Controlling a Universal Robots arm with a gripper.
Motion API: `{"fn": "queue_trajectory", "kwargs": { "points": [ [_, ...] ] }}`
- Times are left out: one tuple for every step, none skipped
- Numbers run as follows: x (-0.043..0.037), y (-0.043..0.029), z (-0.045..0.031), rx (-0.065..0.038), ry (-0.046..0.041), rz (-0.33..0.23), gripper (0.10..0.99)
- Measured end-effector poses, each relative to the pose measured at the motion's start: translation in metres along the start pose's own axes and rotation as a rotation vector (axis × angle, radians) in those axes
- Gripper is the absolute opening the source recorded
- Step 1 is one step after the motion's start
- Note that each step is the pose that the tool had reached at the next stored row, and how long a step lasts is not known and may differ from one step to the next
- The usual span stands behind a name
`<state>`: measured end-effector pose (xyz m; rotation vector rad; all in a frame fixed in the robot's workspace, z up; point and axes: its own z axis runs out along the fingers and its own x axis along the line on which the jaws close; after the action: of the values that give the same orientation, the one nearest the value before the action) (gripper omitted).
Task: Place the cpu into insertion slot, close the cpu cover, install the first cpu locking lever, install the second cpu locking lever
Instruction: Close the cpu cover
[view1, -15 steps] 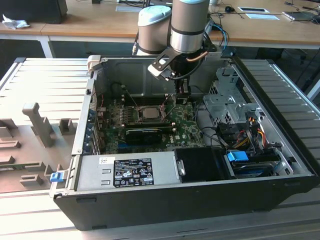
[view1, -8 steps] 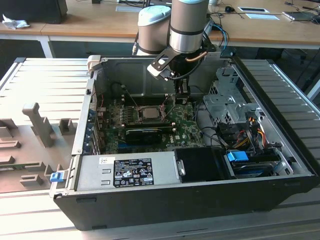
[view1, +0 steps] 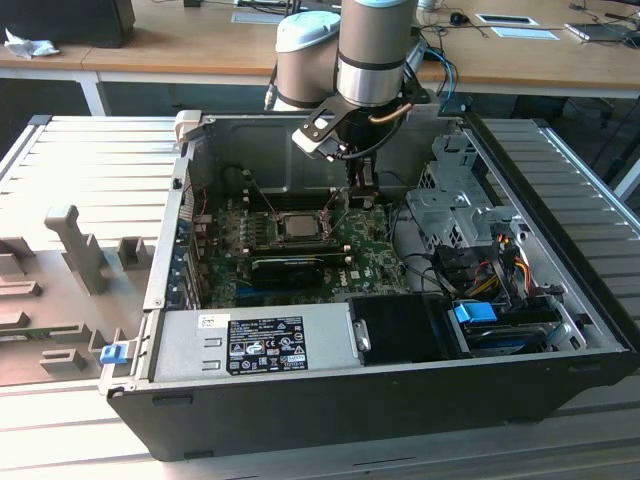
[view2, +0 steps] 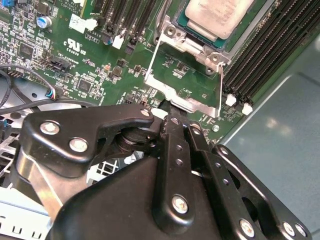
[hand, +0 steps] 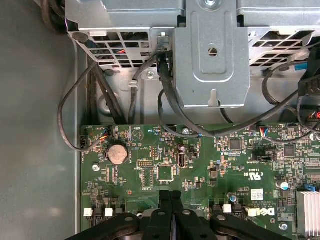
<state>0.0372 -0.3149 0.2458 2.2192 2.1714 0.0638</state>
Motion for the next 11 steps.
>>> {"fn": "queue_trajectory", "kwargs": {
  "points": [
    [0.0000, -0.0002, 0.0000, 0.000, 0.0000, 0.000, 0.106],
    [0.0000, -0.0004, 0.0000, 0.000, 0.0000, 0.000, 0.106],
    [0.0000, -0.0007, 0.0000, 0.000, 0.0000, 0.000, 0.106],
    [0.0000, -0.0008, 0.0000, 0.000, 0.0000, 0.000, 0.106],
    [0.0000, -0.0011, -0.0001, 0.000, 0.0000, 0.000, 0.106],
    [0.0000, -0.0015, -0.0001, 0.000, 0.0000, 0.000, 0.106],
    [0.0000, -0.0017, -0.0001, 0.000, 0.0000, 0.000, 0.106],
    [0.0000, -0.0019, -0.0001, 0.000, -0.0001, 0.000, 0.106],
    [-0.0001, -0.0021, -0.0001, 0.000, 0.0000, 0.000, 0.106],
    [0.0000, -0.0023, -0.0001, 0.000, 0.0000, 0.000, 0.106],
    [0.0000, -0.0024, -0.0001, 0.000, 0.0001, 0.000, 0.106]
  ]
}}
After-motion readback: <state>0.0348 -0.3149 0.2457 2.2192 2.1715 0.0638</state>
